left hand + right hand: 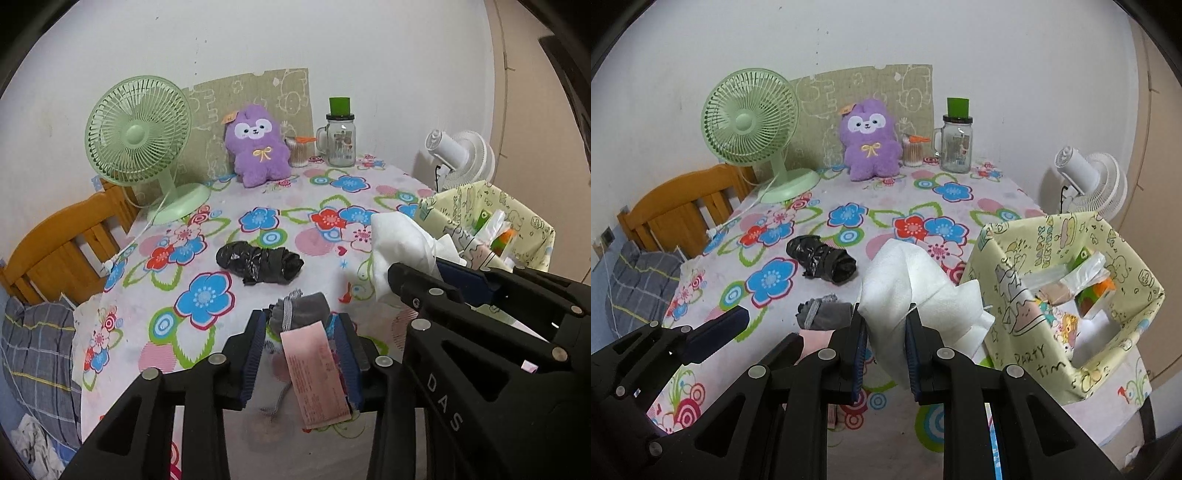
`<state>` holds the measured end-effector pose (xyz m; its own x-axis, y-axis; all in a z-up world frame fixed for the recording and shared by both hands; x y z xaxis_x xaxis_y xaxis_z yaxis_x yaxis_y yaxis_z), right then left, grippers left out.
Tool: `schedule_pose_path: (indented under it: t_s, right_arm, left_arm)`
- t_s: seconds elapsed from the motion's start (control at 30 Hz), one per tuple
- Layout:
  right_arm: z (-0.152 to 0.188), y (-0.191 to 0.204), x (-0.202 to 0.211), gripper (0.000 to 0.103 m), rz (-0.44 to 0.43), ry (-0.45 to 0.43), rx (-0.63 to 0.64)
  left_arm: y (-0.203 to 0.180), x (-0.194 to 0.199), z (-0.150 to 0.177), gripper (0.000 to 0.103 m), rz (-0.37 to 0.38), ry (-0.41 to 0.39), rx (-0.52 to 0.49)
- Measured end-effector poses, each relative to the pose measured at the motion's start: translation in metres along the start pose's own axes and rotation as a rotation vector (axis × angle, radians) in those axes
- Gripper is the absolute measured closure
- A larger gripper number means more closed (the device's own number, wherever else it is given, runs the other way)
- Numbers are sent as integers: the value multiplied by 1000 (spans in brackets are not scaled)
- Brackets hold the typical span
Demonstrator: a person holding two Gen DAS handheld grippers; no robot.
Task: Organize soft objects
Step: 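Grasp the pink packet with the left tool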
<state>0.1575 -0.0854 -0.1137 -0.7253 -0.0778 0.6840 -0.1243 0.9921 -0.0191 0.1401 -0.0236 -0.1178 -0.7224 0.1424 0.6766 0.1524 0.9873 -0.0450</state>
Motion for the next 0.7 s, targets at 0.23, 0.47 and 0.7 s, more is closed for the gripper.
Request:
schedule_pose_path:
  t_s: [0.23, 0.47, 0.7]
  right_arm:
    - [-2, -4, 3, 81, -3, -4, -4]
    - [12, -5, -13, 81, -6, 32, 1]
    - [27, -5, -39, 81, -24, 80, -2]
  left_arm:
    - [-4, -2, 2, 65, 3, 11, -2]
    - [-5, -23, 16, 57, 16, 64, 11]
    - [-4, -47, 31, 43, 27, 116, 26]
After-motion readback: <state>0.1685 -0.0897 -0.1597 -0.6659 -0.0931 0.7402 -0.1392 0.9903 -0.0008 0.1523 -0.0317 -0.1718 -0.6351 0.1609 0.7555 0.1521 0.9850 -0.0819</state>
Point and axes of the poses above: each gripper's, at about its wrist camera, not at the fingertips, and x roughly against the way its jaws point, y to its left, z to its underside, the point moved 8 cm from there along -x, roughly the way its jaws point, and after that the axes turned 10 degrees about x, right-handed, at the moved point
